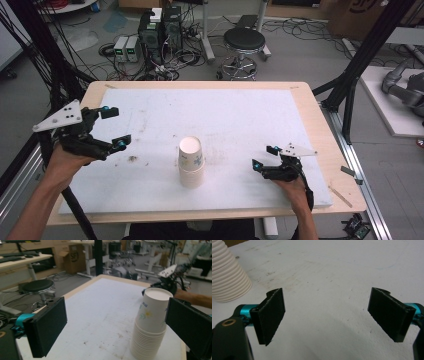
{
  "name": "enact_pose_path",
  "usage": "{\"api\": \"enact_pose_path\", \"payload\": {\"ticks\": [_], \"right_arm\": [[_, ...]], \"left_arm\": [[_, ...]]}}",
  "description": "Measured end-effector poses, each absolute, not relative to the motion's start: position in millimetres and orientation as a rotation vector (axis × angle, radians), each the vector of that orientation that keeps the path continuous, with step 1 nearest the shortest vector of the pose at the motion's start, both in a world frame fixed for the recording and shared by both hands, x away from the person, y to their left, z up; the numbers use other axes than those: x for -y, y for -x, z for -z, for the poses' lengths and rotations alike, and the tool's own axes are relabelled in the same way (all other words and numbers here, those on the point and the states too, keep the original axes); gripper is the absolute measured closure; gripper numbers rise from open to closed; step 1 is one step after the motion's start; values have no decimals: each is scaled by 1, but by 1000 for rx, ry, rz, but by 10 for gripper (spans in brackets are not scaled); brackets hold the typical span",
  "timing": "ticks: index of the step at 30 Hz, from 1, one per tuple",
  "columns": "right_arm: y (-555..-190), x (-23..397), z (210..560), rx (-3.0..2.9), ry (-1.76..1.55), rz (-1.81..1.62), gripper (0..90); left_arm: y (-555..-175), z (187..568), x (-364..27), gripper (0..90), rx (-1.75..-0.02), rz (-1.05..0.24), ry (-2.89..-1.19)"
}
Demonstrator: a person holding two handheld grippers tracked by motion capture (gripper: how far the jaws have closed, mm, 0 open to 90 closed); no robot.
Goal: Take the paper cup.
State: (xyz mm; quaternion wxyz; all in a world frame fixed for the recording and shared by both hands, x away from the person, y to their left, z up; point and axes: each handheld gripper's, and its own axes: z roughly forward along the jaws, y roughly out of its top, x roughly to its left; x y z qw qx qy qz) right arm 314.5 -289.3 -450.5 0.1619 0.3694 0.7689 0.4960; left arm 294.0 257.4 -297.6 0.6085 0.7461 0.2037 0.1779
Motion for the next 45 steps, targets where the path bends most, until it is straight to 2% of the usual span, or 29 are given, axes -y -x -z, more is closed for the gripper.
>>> {"api": "enact_pose_path", "payload": {"ticks": [12,24,45], "right_arm": [[-315,290,451,-2201,-1065,-1427,145],[-316,291,451,-2204,-1059,-1434,145],[-316,291,451,-2206,-1059,-1437,145]], "left_arm": [[-314,278,-212,41,-265,-197,-1863],[-330,272,-148,41,-114,-85,-2126],[-334,278,-104,54,-86,-105,-2357]]}}
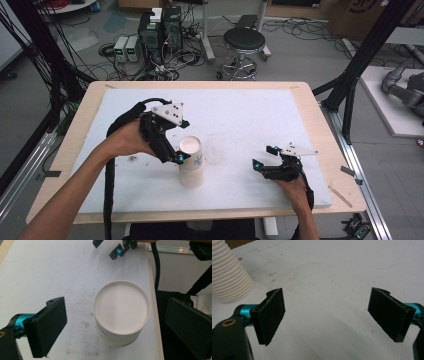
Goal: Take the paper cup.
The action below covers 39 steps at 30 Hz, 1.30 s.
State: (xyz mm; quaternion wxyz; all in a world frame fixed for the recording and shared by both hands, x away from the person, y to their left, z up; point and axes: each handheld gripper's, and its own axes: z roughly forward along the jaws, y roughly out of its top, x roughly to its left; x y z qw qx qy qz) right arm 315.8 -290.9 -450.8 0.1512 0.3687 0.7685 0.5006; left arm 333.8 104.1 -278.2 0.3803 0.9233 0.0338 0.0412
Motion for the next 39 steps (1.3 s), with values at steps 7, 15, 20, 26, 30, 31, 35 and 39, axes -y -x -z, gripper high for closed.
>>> {"api": "enact_pose_path", "payload": {"ticks": [7,15,20,26,30,31,35,39], "right_arm": [[-316,291,451,-2207,-1060,-1436,145],[-316,291,451,-2205,-1064,-1438,145],[-316,291,451,-2207,-1070,-1439,145],[-316,291,451,-2209,-1072,-1438,145],[-316,291,451,-2209,-1070,-1438,145],[-316,291,451,-2209,-1073,-1440,145],[-316,291,451,-2210,-1074,-1440,145],[-317,291,451,-2209,-1076,-1442,145]], "left_arm": [[-332,282,-96,150,-68,-100,-2401],[-334,284,-93,194,-84,-104,-2422],[-334,285,-92,269,-50,-78,-2432],[-334,286,-92,331,-45,-73,-2423],[-334,286,-93,334,-45,-67,-2425],[-334,286,-93,335,-52,-63,-2422],[-334,286,-93,338,-51,-65,-2419],[-334,285,-94,340,-50,-53,-2415]]}}
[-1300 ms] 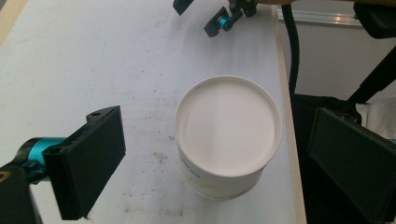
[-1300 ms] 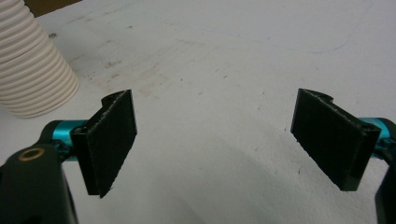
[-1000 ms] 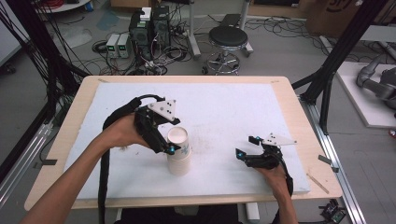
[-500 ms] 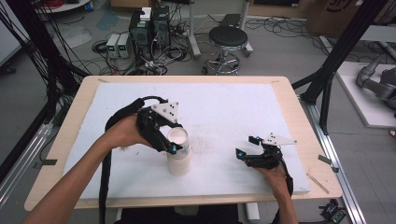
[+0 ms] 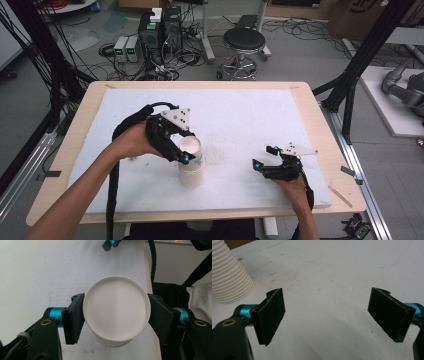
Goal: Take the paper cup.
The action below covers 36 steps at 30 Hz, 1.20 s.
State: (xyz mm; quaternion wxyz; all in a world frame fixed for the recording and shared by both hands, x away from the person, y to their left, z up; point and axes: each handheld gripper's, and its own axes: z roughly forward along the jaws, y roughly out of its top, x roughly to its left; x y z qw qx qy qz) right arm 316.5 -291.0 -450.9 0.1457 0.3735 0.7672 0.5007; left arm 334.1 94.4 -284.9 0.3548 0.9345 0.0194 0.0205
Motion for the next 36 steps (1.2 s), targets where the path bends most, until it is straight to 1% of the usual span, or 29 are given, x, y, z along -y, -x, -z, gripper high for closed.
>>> {"api": "enact_pose_path", "payload": {"ticks": [7,13,23,29,30,36], "right_arm": [[-317,291,451,-2208,-1071,-1437,145],[-317,291,451,-2210,-1072,-1433,145],[-317,291,451,-2212,-1075,-1435,145],[-317,291,451,-2213,-1075,-1435,145],[-317,291,451,-2214,-1074,-1435,145],[-317,291,451,-2209,-1070,-1433,145]], "left_arm": [[-334,282,-98,345,-55,-47,-2382],[-333,271,-102,350,-60,-60,-2363],[-329,235,-112,351,-85,-66,-2302],[-325,207,-117,351,-82,-102,-2264],[-324,197,-118,351,-75,-121,-2251],[-324,184,-119,351,-71,-151,-2225]]}}
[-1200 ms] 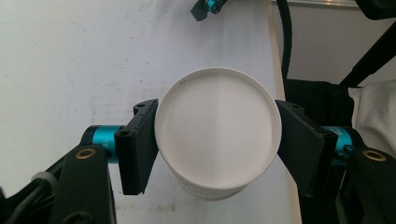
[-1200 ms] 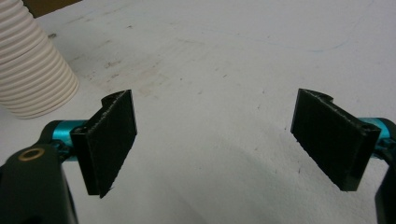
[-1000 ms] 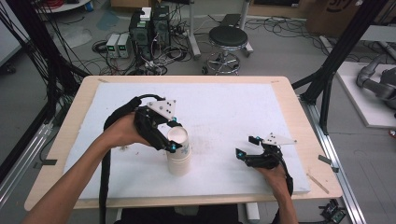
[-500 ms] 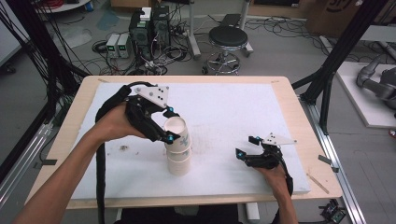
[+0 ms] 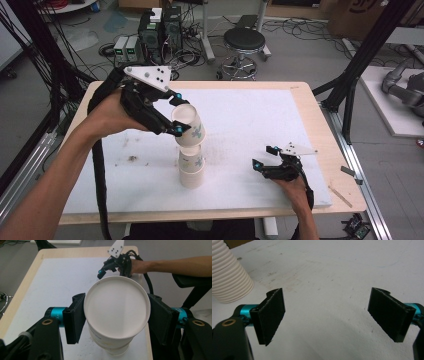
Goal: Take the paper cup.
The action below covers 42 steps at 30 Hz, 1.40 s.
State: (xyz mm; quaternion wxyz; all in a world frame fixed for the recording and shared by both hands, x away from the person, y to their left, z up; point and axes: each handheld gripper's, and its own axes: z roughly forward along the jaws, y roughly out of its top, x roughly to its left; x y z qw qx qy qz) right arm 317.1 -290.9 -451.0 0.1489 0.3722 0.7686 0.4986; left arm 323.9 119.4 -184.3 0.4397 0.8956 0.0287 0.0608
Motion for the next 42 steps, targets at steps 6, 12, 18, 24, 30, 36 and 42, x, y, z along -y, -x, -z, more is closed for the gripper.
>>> {"api": "enact_pose_path", "payload": {"ticks": [6,12,18,24,30,36,42], "right_arm": [[-316,291,451,-2208,-1076,-1440,145],[-316,291,451,-2196,-1070,-1444,145],[-316,292,451,-2201,-1087,-1447,145],[-316,292,451,-2196,-1076,-1447,145],[-316,292,451,-2194,-1076,-1444,145],[-316,292,451,-2190,-1074,-1444,145],[-315,292,451,-2188,-1072,-1442,145]], "left_arm": [[-331,184,-120,351,-77,-160,-2183],[-338,182,-122,351,-72,-161,-2102],[-343,185,-126,351,-88,-163,-2035],[-351,198,-132,351,-103,-158,-1974],[-361,209,-139,351,-115,-149,-1903],[-371,222,-138,352,-121,-159,-1873],[-379,233,-133,352,-143,-172,-1860]]}}
